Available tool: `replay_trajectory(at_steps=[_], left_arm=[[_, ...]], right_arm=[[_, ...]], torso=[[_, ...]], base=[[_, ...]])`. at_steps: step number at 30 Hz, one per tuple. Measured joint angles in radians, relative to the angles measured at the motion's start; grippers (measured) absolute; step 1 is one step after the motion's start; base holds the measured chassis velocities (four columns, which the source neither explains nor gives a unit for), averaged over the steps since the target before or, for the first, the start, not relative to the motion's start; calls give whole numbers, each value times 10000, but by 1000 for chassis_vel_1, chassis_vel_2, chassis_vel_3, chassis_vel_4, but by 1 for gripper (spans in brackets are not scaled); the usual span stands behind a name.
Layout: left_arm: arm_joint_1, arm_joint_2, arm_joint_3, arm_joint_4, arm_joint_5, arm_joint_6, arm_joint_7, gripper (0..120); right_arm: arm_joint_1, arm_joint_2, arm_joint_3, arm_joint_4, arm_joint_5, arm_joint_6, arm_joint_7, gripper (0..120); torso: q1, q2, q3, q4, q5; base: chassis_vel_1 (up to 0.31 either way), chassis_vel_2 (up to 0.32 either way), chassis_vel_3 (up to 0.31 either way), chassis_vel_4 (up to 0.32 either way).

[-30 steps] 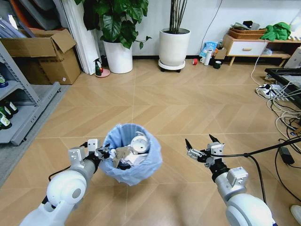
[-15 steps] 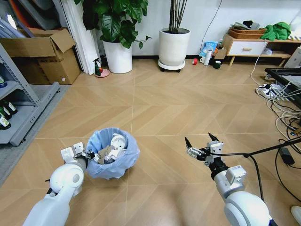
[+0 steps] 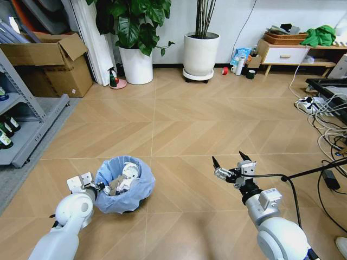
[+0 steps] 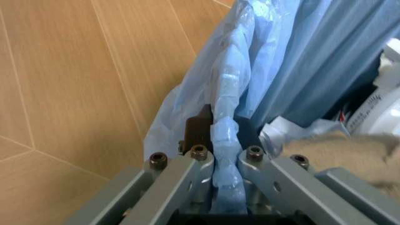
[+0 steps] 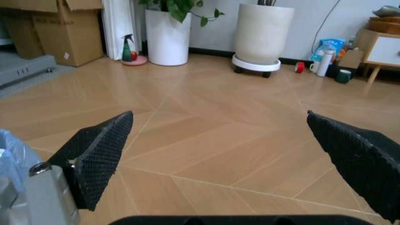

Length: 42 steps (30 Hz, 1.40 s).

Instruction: Pick up the trash bin and place the garbage on the floor into it.

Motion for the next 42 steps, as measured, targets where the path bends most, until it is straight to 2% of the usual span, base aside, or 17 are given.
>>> replay_trajectory(at_steps=[13, 16, 17, 19, 22, 23, 25, 27, 31, 32, 34, 37, 41, 42], left_arm=[[-61, -142, -32, 393, 474, -308, 576, 0], [-68, -156, -42, 424, 523, -341, 619, 11], [-68, -156, -42, 424, 523, -341, 619, 11], [-68, -176, -50, 484, 612, -446, 710, 26], [-36, -194, -15, 517, 832, -683, 837, 36], [-36, -194, -15, 517, 832, -683, 837, 36], [-15, -199, 22, 504, 949, -851, 937, 49], [-6, -198, 35, 492, 1014, -927, 979, 52], [8, -198, 117, 393, 1216, -1349, 1120, 70], [8, -198, 117, 393, 1216, -1349, 1120, 70], [20, -200, 151, 346, 1400, -1654, 1240, 81], [38, -201, 172, 284, 1487, -1847, 1295, 87], [186, -151, 170, -150, 1862, -2292, 1372, 104], [186, -151, 170, -150, 1862, -2292, 1372, 104]], right_arm=[[-17, -71, 37, 12, -4, 38, 2, 100], [-6, -80, 51, 12, -2, 41, 2, 100], [-6, -80, 51, 12, -2, 41, 2, 100], [-2, -78, 60, 12, -1, 45, 2, 100], [-2, -83, 106, 12, 4, 60, 2, 100], [-2, -83, 106, 12, 4, 60, 2, 100], [19, -87, 128, 12, 19, 61, 2, 100], [30, -87, 134, 12, 22, 62, 2, 100], [81, -86, 137, -2, 42, 64, 3, 100], [81, -86, 137, -2, 42, 64, 3, 100], [97, -72, 138, -19, 48, 70, 2, 100], [113, -53, 140, -23, 57, 71, 3, 100], [155, 18, 212, -18, 157, 70, 16, 100], [155, 18, 212, -18, 157, 70, 16, 100]], torso=[[0, 0, 0, -1, 0], [0, 0, -1, -2, 2], [0, 0, -1, -2, 2], [0, 0, -2, 0, 3], [0, 0, -2, 0, -1], [0, 0, -2, 0, -1], [0, 0, -1, -1, -3], [0, 0, 0, 0, -5], [0, 0, 0, 0, -2], [0, 0, 0, 0, -2], [0, 0, 0, 0, 0], [0, 0, 0, 0, -1], [0, 0, 0, 0, 0], [0, 0, 0, 0, 0]], base=[[0, 0, 0, 0], [0, 0, 0, 0], [0, 0, 0, 0], [0, 0, 0, 0], [0, 0, 0, 0], [0, 0, 0, 0], [0, 0, 0, 0], [0, 0, 0, 0], [0, 0, 0, 0], [0, 0, 0, 0], [0, 0, 0, 0], [0, 0, 0, 0], [0, 0, 0, 0], [0, 0, 0, 0]])
